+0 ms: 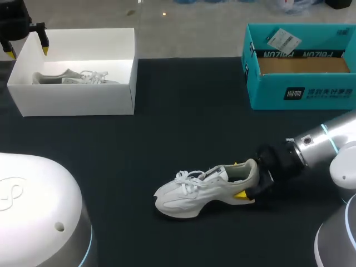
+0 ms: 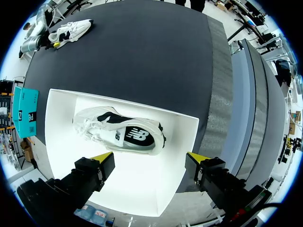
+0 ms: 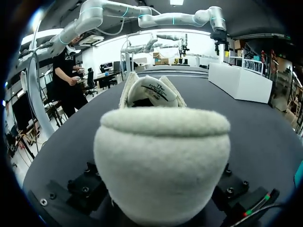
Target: Take the shoe out of the shoebox, open the shoe tongue, remove and reinsert the insole, then place the shoe into the shoebox
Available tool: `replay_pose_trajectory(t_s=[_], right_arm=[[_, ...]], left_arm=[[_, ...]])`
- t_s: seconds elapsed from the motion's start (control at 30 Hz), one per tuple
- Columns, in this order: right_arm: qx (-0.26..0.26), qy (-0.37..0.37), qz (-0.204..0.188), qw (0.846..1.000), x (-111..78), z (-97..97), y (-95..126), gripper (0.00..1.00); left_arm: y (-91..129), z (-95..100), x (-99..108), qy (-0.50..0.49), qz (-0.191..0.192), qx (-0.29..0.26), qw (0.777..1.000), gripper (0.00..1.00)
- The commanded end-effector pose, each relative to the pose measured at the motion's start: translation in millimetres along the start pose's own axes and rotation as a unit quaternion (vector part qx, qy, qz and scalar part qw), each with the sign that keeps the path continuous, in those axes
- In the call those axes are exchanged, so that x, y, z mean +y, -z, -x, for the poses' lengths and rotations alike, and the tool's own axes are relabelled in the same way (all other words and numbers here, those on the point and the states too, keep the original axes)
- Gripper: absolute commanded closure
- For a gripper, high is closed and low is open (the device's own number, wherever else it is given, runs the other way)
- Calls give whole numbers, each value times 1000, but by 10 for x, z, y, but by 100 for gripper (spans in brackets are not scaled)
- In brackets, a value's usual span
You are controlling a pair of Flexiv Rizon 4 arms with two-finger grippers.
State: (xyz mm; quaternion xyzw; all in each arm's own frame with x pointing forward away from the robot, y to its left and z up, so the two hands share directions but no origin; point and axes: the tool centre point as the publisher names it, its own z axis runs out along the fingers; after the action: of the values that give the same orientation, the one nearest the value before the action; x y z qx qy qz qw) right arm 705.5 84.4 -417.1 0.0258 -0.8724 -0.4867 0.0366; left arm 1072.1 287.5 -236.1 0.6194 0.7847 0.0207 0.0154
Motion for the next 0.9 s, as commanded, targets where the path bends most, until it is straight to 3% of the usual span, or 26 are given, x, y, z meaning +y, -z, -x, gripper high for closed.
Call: replay_pose_trajectory(t_s=[0.03,0.37,0.9], right_arm=[[-67,-4,0,998,-18,-160,100,100],[-92,-28,12,995,-110,-147,15,100],[-81,-28,10,996,-126,-77,-49,100]], left_arm=[[5,-7,4,-1,-1,0,1000,0],[5,-7,4,-1,-1,0,1000,0],[5,-7,4,-1,-1,0,1000,0]])
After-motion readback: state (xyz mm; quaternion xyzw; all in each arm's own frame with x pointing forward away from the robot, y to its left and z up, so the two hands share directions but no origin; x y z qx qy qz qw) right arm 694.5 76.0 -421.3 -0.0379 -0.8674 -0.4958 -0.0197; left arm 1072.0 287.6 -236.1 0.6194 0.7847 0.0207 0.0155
